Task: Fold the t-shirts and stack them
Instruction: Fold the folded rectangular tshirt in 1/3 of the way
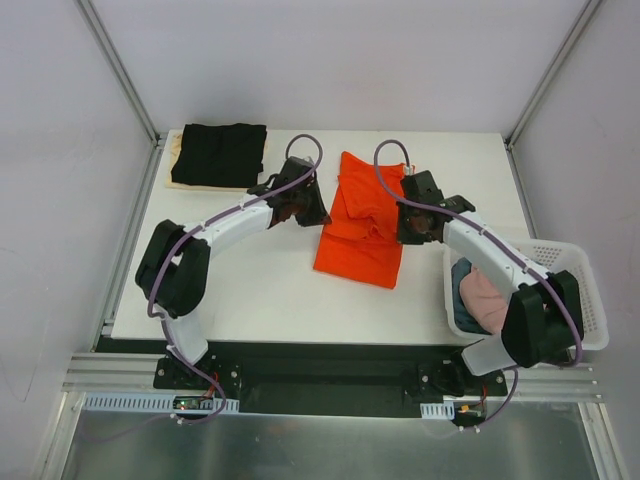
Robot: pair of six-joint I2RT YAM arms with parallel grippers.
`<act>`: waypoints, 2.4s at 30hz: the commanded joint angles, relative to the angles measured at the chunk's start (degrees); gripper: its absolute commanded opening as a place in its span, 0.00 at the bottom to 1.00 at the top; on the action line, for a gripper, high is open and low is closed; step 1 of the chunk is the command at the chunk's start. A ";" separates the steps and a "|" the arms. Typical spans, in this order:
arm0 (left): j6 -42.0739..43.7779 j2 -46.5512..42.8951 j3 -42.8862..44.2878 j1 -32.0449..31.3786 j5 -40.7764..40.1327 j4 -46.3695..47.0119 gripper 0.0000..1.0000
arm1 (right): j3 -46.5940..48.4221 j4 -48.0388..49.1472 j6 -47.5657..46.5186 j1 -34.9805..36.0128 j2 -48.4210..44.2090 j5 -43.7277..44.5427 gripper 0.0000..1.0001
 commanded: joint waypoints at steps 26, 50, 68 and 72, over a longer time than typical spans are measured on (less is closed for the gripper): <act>1.34 14.75 14.13 4.07 1.62 -4.13 0.68 | 14.74 2.09 -4.83 -8.25 20.89 -6.04 0.70; -4.28 -37.54 -34.12 3.99 -7.52 -4.13 0.99 | 5.85 9.47 -3.33 7.22 13.13 -12.45 0.97; -4.37 -39.92 -36.95 3.99 -8.93 -6.06 0.99 | 25.46 13.15 -4.39 1.60 34.59 -0.85 0.97; -3.93 -39.05 -36.77 3.99 -10.07 -6.15 0.99 | 28.27 15.36 -0.10 -1.21 36.79 -3.39 0.97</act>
